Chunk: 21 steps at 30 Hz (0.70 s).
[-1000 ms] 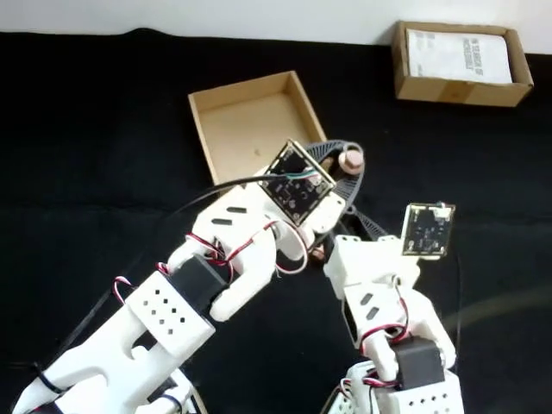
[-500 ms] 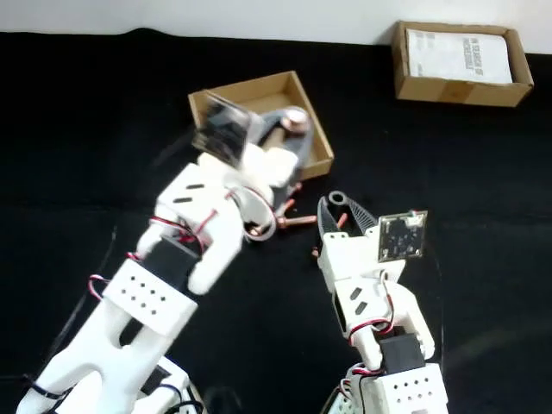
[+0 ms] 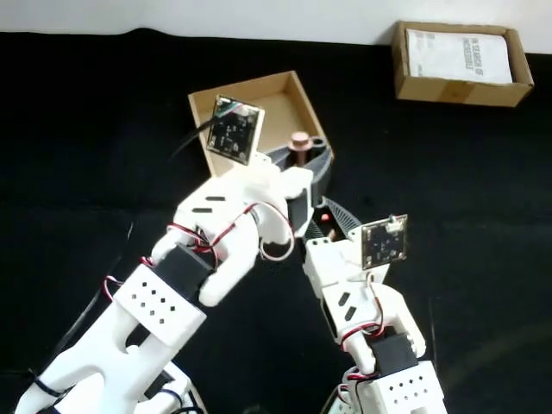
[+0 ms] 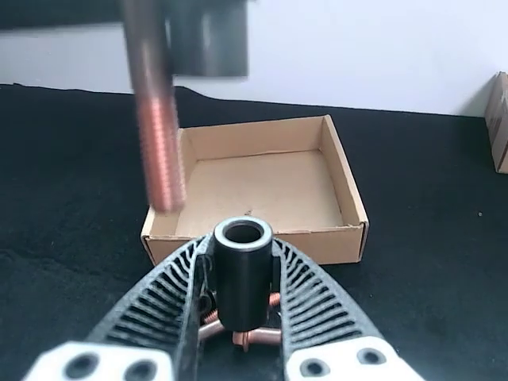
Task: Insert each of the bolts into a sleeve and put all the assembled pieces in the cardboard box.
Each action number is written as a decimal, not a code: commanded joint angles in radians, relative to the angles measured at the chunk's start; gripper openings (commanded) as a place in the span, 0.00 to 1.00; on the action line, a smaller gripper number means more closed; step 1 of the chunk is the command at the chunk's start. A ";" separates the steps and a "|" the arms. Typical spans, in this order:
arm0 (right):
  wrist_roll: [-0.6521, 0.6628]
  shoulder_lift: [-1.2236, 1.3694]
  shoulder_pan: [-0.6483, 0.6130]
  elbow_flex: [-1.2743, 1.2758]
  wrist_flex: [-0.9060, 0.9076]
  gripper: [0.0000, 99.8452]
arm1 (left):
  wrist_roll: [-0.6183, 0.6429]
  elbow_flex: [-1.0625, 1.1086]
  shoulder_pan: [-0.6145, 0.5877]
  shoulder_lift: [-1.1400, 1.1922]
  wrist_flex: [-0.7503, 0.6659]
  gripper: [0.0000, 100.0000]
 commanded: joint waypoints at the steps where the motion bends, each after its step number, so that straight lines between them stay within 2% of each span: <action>1: 0.009 -0.008 -0.005 -0.005 -0.016 0.01 | -0.086 -0.028 0.056 0.002 -0.074 0.01; 13: 0.012 -0.008 -0.005 -0.015 -0.005 0.01 | -0.115 -0.030 0.058 0.160 -0.233 0.01; 21: 0.014 -0.010 -0.001 -0.016 0.025 0.01 | -0.146 -0.031 0.044 0.205 -0.241 0.01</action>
